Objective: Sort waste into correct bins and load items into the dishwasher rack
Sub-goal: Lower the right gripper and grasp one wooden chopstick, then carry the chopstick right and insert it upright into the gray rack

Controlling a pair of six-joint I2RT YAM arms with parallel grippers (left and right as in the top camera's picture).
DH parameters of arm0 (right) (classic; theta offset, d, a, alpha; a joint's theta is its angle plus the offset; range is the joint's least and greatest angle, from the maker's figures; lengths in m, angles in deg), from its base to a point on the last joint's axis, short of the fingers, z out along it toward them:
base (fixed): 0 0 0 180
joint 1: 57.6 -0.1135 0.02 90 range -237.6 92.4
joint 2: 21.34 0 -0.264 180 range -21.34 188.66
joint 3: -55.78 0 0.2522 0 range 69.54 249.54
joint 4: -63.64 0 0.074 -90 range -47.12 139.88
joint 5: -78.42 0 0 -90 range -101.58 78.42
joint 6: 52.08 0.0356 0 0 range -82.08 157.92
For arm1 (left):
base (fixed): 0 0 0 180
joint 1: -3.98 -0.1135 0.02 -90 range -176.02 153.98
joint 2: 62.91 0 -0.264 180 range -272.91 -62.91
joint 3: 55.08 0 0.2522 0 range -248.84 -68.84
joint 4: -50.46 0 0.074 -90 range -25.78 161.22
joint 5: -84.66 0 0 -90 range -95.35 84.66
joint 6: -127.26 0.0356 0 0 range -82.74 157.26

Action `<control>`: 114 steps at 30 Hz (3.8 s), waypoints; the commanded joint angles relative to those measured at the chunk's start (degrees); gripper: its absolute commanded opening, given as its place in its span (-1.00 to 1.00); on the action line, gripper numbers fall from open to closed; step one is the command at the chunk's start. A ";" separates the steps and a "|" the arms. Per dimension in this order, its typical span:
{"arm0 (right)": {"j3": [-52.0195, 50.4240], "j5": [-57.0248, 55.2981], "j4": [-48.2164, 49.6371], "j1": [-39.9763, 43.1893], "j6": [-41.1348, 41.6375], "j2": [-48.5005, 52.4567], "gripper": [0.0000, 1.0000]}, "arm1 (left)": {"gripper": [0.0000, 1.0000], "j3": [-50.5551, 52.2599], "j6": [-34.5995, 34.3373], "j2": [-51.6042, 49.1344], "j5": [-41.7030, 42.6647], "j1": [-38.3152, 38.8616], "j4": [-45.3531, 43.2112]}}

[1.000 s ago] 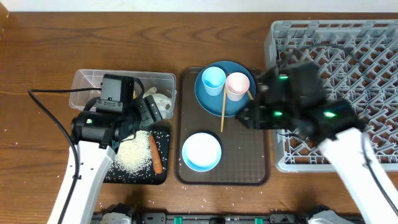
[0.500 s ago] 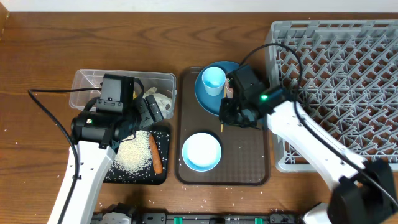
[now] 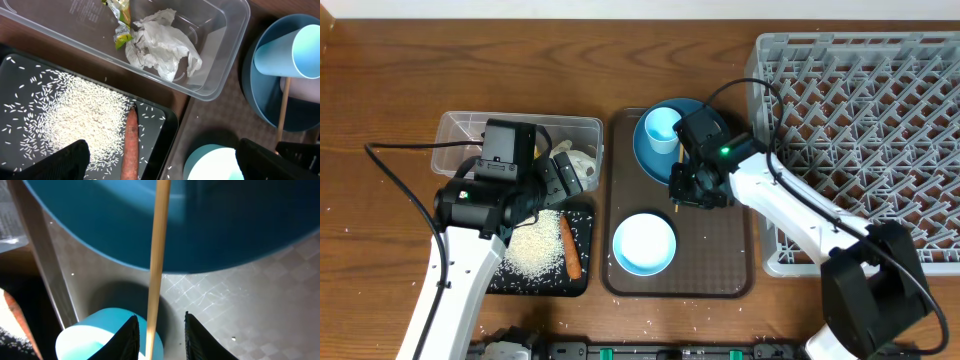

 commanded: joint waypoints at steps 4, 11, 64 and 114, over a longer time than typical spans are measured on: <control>-0.24 -0.52 1.49 -1.36 0.96 2.69 -0.43 | 0.90 -0.81 0.52 -0.31 -0.92 -0.24 -0.13; -0.24 -0.52 3.17 -2.27 0.94 2.91 -0.65 | 0.90 -0.81 0.52 -0.31 -0.92 -0.24 -0.13; 0.42 -1.81 -10.40 16.98 -32.72 -18.16 -0.98 | 0.91 -0.81 0.55 -0.31 -0.94 -0.24 -0.33; 0.02 -20.31 -13.46 22.16 -35.54 -7.91 -0.55 | 0.91 -0.81 0.55 -0.31 -0.94 -0.24 -0.33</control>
